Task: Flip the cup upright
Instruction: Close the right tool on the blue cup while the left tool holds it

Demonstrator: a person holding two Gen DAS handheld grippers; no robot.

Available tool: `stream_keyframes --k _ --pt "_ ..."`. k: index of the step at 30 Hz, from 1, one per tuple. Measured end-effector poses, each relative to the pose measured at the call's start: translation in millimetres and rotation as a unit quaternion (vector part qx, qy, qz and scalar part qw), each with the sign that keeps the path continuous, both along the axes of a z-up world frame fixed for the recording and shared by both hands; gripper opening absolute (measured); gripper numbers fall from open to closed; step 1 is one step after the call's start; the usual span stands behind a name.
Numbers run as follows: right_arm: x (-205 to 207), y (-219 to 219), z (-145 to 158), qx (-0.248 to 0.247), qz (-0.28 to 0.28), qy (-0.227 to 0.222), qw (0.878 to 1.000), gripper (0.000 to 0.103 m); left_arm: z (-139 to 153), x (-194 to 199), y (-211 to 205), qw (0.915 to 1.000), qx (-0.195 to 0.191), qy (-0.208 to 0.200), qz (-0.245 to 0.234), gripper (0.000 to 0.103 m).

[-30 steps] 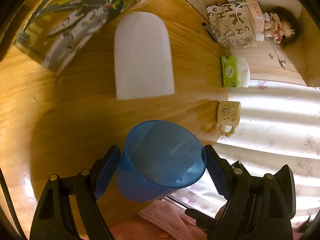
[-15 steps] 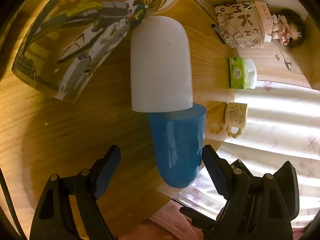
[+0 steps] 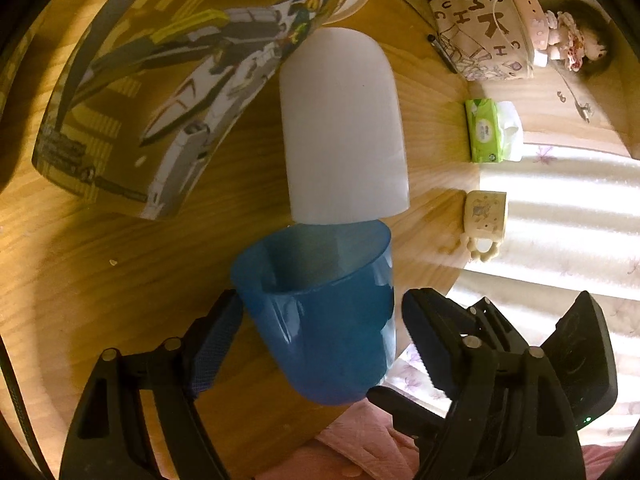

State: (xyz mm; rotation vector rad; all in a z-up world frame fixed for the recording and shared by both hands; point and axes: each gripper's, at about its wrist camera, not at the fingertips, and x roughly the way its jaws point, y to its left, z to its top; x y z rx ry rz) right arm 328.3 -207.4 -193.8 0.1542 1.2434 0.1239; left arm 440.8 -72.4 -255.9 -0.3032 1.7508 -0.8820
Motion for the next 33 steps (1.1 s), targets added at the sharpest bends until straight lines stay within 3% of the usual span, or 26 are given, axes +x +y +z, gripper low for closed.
stream_keyframes --k 11,17,26,33 --pt "2.4 8.0 -0.9 -0.001 -0.011 0.001 1.000 0.080 1.7 1.1 -3.1 0.9999 -0.001 -0.010 -0.014 0.082" --pt "8.1 13.5 -2.7 -0.005 -0.007 0.001 1.000 0.080 11.9 -1.7 2.0 0.9992 -0.007 -0.036 -0.017 0.082" --pt "23.5 21.7 -13.9 -0.008 0.001 0.012 1.000 0.080 30.2 -8.3 26.6 0.9957 0.002 -0.090 0.018 0.083" --pt "40.9 22.1 -24.6 -0.013 0.008 0.021 1.000 0.080 39.2 -16.2 60.2 0.9917 0.004 -0.107 0.071 0.083"
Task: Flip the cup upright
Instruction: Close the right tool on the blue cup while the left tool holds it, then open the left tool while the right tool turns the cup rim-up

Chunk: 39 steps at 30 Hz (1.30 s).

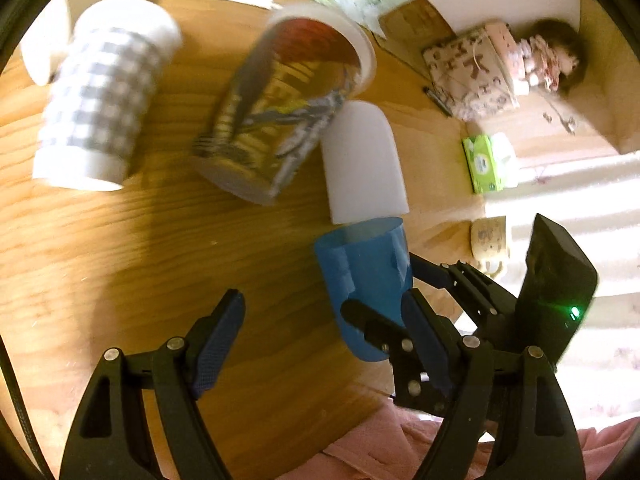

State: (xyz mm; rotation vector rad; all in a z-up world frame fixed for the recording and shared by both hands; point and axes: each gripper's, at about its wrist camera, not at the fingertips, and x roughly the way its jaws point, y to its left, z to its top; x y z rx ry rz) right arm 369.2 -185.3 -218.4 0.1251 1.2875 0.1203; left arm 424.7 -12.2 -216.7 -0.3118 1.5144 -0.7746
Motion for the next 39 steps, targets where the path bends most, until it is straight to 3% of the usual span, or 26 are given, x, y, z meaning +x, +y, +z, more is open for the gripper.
stream_keyframes --k 9,16,20,39 --pt "20.1 6.6 -13.3 -0.001 0.001 0.021 1.000 0.080 16.2 -11.8 24.7 0.9966 0.035 -0.059 0.044 0.083" --pt "26.7 10.6 -15.7 0.001 -0.003 0.037 0.999 0.079 39.2 -20.9 27.8 0.9850 0.064 -0.148 0.062 0.083" --pt "26.6 8.7 -15.7 0.009 -0.011 0.032 0.999 0.074 48.6 -24.9 27.6 0.9807 0.056 -0.174 0.071 0.083" --pt "-8.3 -4.2 7.3 0.009 -0.028 -0.037 0.999 0.073 59.6 -43.5 14.1 0.9781 0.030 -0.195 0.066 0.083"
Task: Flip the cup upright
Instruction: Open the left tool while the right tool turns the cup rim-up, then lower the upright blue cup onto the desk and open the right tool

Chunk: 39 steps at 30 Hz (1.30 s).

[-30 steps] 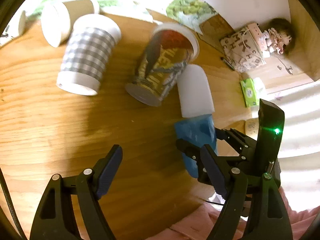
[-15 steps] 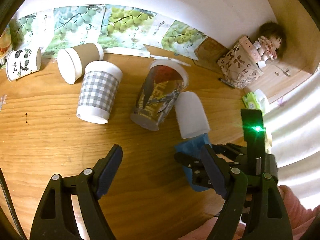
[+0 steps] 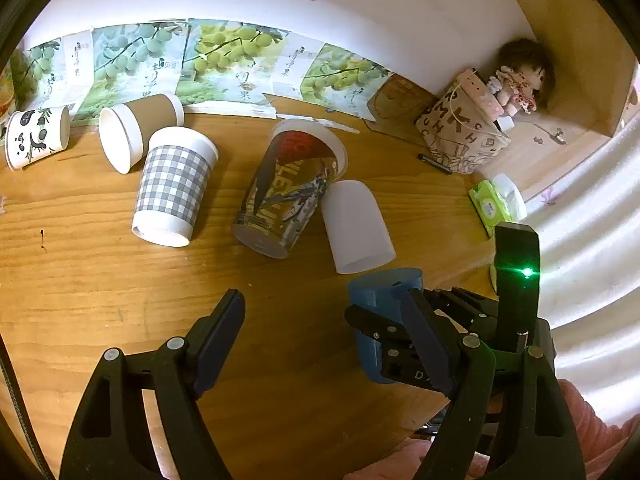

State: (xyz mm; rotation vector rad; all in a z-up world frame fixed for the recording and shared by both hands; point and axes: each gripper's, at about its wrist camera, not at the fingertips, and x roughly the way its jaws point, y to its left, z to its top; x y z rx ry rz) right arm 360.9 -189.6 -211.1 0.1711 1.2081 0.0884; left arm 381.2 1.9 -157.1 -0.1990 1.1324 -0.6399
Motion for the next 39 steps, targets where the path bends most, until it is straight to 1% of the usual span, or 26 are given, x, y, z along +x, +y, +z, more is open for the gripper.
stream_keyframes --k 4,9,13,17,21,25,29,33,39 --pt "-9.6 0.0 9.0 -0.008 -0.003 -0.026 1.000 0.073 1.8 -5.6 1.0 1.0000 0.000 -0.003 -0.001 0.083" --pt "-21.1 5.3 21.0 -0.023 -0.001 -0.073 0.997 0.073 6.6 -11.3 4.1 0.9999 -0.002 -0.010 0.007 0.083" --pt "-31.2 10.1 28.1 -0.029 0.000 -0.114 0.993 0.072 9.2 -16.8 8.8 0.9998 0.005 -0.015 0.013 0.083" --pt "-40.8 15.0 33.5 -0.041 0.001 -0.159 0.986 0.072 9.6 -21.2 15.0 0.9995 0.012 -0.016 0.023 0.083" --pt "-47.9 17.4 36.2 -0.038 -0.002 -0.196 0.980 0.072 7.6 -23.8 21.8 0.9990 0.020 -0.013 0.037 0.083" --pt "-55.6 20.8 37.9 -0.049 -0.002 -0.237 0.970 0.072 5.4 -25.4 26.6 0.9983 0.028 -0.010 0.051 0.083" --pt "-60.7 19.4 36.1 -0.041 -0.008 -0.270 0.962 0.072 3.2 -27.3 30.7 0.9974 0.036 -0.004 0.063 0.083" --pt "-63.9 18.4 32.0 -0.036 -0.012 -0.289 0.957 0.072 0.9 -28.8 31.2 0.9966 0.045 0.001 0.069 0.083" --pt "-65.1 17.9 21.2 -0.023 -0.010 -0.289 0.957 0.072 -2.1 -30.5 31.7 0.9954 0.054 0.006 0.079 0.083"
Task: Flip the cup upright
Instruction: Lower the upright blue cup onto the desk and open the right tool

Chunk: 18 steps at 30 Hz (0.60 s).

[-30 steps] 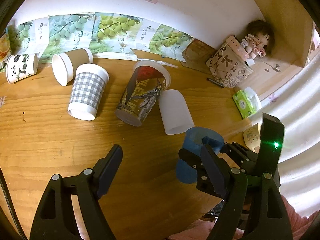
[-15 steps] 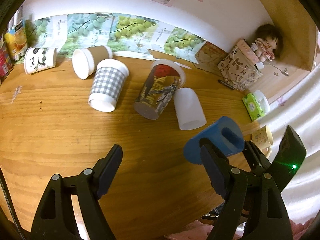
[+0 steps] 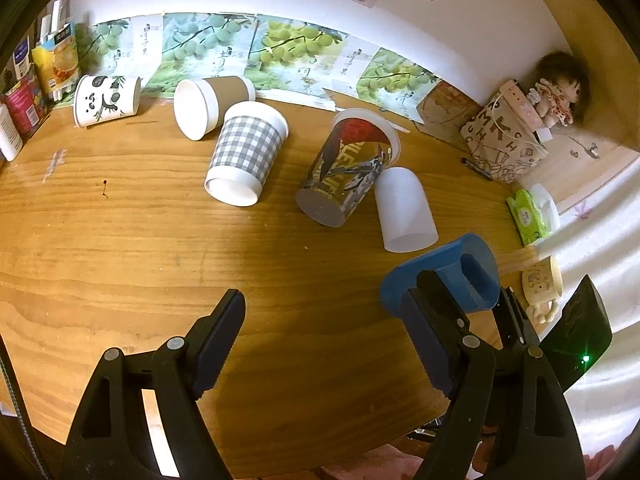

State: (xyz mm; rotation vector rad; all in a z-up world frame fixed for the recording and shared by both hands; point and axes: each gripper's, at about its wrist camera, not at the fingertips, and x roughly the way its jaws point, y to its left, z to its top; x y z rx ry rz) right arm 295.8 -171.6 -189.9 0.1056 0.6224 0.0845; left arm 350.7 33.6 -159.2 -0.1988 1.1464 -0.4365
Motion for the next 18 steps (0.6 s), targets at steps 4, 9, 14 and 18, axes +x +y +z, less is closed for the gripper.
stream_keyframes --k 4,9,14,18 --pt "-0.8 4.0 -3.6 -0.006 0.015 -0.004 1.000 0.072 -3.1 -3.3 0.1 1.0000 0.001 0.007 0.002 0.083" --pt "-1.0 7.1 -7.3 -0.003 0.026 -0.007 1.000 0.072 -4.4 -7.9 -2.5 0.9999 0.013 0.005 -0.002 0.083" --pt "-4.8 9.1 -9.2 -0.002 0.027 -0.013 1.000 0.072 -4.3 -9.6 -2.6 0.9999 0.011 0.004 -0.001 0.083" --pt "-8.3 8.0 -11.5 0.001 0.026 -0.014 1.000 0.072 -4.3 -11.6 -2.0 0.9999 0.010 0.002 -0.002 0.083"
